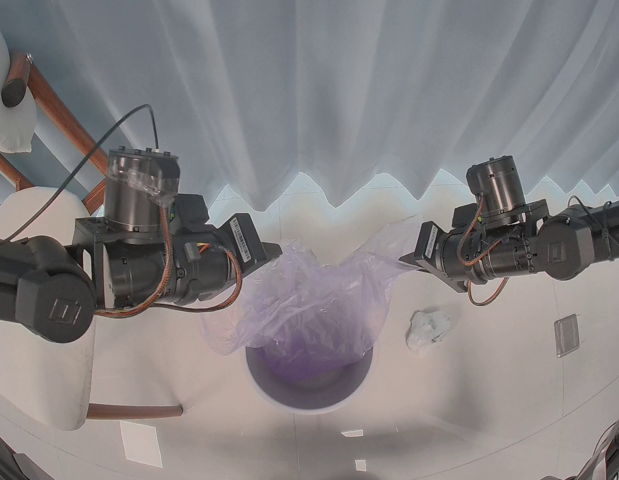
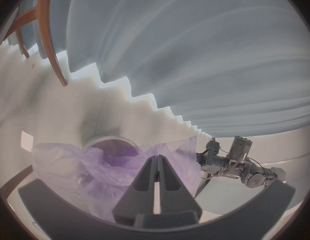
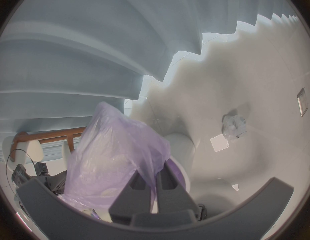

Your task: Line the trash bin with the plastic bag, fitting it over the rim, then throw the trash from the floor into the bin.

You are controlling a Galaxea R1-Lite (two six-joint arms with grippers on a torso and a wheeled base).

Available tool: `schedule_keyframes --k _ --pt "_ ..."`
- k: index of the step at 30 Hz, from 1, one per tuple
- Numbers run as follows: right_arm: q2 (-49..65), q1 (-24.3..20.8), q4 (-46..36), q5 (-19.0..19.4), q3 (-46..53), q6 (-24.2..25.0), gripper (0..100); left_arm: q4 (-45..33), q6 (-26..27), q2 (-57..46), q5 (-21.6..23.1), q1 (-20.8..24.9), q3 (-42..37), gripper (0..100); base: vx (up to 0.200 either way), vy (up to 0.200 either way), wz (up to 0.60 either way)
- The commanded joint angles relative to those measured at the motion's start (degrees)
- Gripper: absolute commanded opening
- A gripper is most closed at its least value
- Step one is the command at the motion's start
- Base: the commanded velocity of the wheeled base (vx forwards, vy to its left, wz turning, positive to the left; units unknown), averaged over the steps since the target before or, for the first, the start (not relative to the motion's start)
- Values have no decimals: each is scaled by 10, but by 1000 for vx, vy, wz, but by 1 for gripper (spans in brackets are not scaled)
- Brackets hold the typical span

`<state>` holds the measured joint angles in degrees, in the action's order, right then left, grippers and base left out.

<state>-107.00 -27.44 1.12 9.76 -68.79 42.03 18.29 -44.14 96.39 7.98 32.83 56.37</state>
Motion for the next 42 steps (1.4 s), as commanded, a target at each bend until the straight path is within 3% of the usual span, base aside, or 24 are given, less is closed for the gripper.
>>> schedule_keyframes --k 1,14,27,42 --pt "-67 27 -4 3 -35 -22 0 -2 -1 66 -39 -3 27 0 0 0 0" --pt "-138 42 -1 3 -95 -46 0 -7 -8 119 -52 -15 41 0 0 0 0" --pt "-215 58 2 3 -166 -43 0 -4 -6 173 -64 -66 45 0 0 0 0" --pt "-264 56 52 3 -171 -35 0 18 -5 220 -96 -102 45 0 0 0 0"
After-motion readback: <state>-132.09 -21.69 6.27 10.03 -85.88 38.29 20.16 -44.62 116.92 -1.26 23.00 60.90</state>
